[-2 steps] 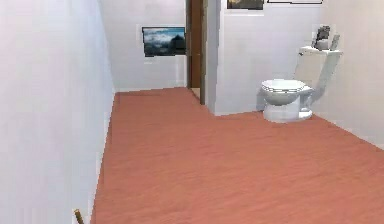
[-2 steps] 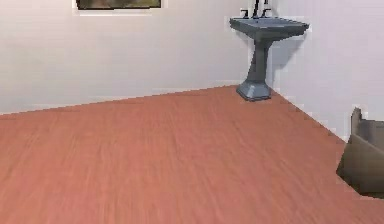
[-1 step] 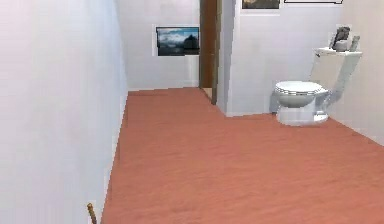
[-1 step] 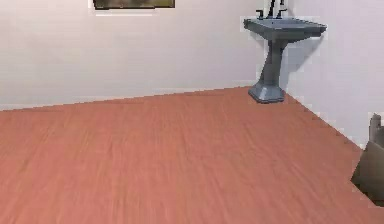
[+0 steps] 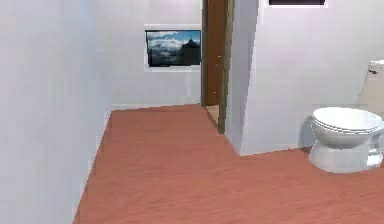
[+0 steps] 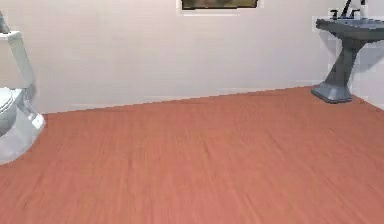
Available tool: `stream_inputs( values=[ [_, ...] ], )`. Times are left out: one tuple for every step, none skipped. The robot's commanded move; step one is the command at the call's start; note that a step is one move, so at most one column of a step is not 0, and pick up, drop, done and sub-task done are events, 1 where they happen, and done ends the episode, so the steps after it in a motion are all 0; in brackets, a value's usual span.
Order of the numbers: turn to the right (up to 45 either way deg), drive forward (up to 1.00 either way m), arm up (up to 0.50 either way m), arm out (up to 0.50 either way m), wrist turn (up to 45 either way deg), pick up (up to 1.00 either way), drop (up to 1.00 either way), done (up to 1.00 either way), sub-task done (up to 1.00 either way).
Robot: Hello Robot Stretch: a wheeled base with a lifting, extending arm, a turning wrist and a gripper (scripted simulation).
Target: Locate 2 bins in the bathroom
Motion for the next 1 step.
stream_inputs(
  values=[
    [0.0,1.0,0.0,0.0,0.0,0.0,0.0,0.0,0.0]
  ],
)
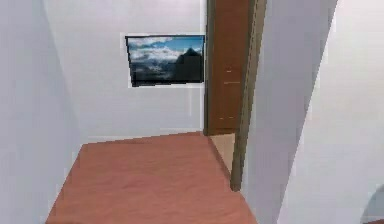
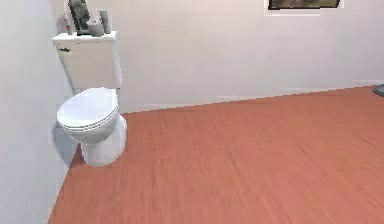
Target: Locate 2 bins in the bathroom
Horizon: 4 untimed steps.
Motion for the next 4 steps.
stream_inputs(
  values=[
    [0.0,0.5,0.0,0.0,0.0,0.0,0.0,0.0,0.0],
    [-12.0,0.0,0.0,0.0,0.0,0.0,0.0,0.0,0.0],
    [0.0,1.0,0.0,0.0,0.0,0.0,0.0,0.0,0.0],
    [-9.0,0.0,0.0,0.0,0.0,0.0,0.0,0.0,0.0]
  ],
)
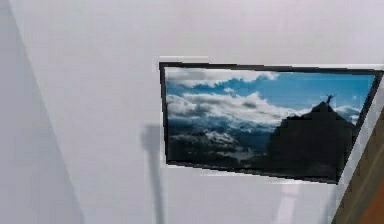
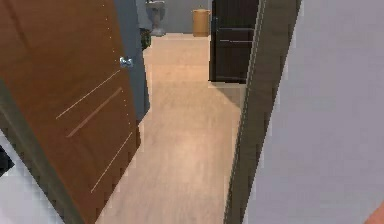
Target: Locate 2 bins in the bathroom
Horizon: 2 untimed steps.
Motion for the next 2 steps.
stream_inputs(
  values=[
    [0.0,0.05,0.0,0.0,0.0,0.0,0.0,0.0,0.0],
    [30.0,0.0,0.0,0.0,0.0,0.0,0.0,0.0,0.0]
  ],
)
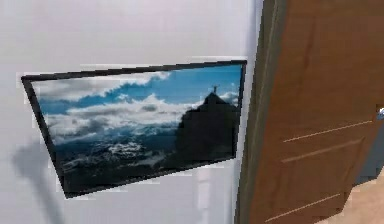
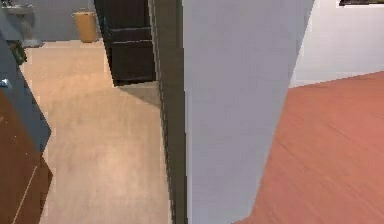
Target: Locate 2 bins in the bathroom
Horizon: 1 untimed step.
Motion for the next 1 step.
stream_inputs(
  values=[
    [3.0,0.0,0.0,0.0,0.0,0.0,0.0,0.0,0.0]
  ],
)
